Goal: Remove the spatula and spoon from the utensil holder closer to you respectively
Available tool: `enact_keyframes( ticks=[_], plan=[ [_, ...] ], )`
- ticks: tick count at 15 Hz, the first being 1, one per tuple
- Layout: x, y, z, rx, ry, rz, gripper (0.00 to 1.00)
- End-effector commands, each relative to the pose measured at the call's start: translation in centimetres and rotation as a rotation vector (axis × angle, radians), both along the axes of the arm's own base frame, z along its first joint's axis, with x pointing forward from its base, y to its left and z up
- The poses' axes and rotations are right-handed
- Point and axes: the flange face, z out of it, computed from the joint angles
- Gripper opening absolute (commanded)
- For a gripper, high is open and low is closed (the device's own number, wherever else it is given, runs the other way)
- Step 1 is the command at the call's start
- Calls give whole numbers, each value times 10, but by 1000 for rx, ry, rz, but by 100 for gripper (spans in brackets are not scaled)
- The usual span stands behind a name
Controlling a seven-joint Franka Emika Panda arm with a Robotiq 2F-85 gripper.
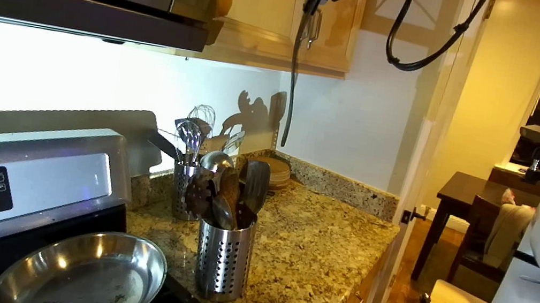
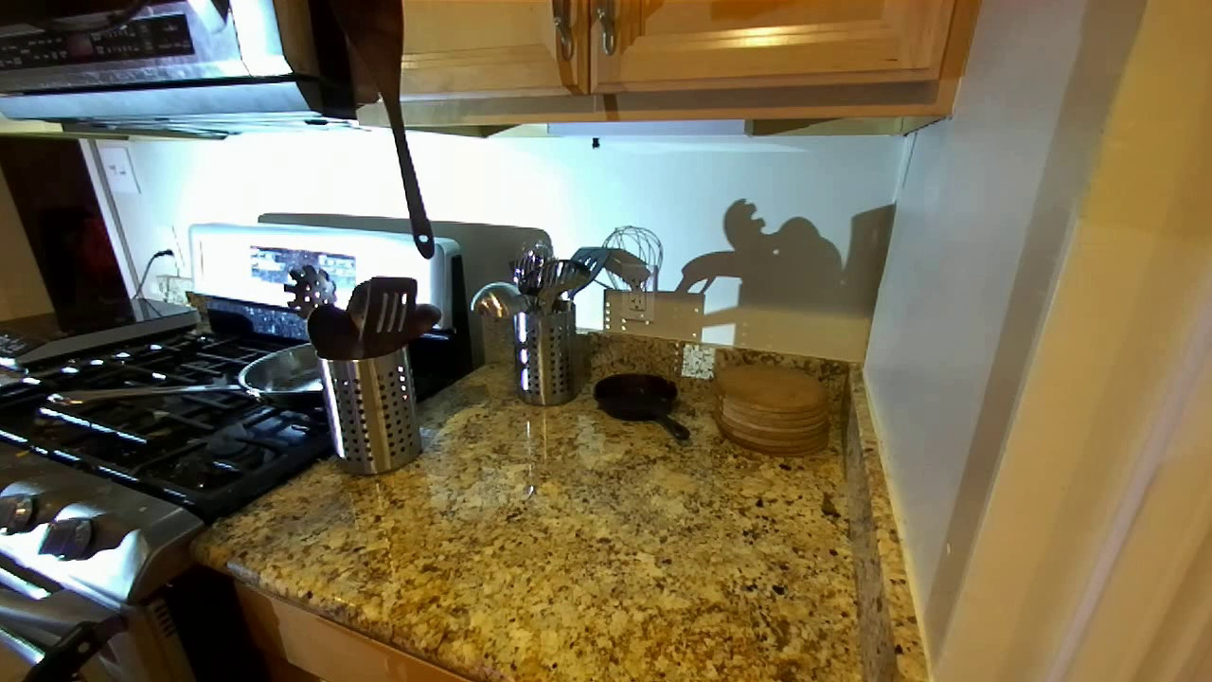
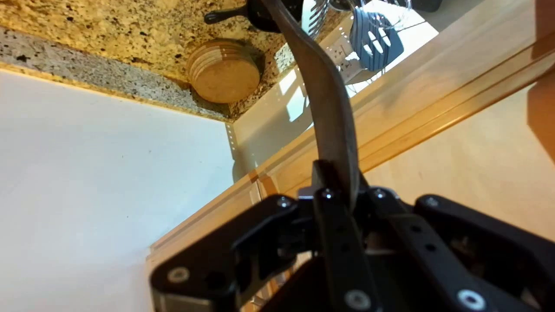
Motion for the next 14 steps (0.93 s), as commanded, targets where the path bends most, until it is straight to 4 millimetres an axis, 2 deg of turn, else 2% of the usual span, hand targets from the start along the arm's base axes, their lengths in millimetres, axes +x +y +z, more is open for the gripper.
enact_keyframes(
  ticks=[1, 4, 8, 11, 14],
  plan=[
    [7, -21, -12, -56, 46, -49, 8],
    [22, -40, -42, -75, 135, -37, 8],
    [40, -72, -94, -60, 250, -25, 8],
    [42, -99, -132, 61, 304, -101, 8],
    [42, -117, -165, 200, 346, -192, 8]
  ],
)
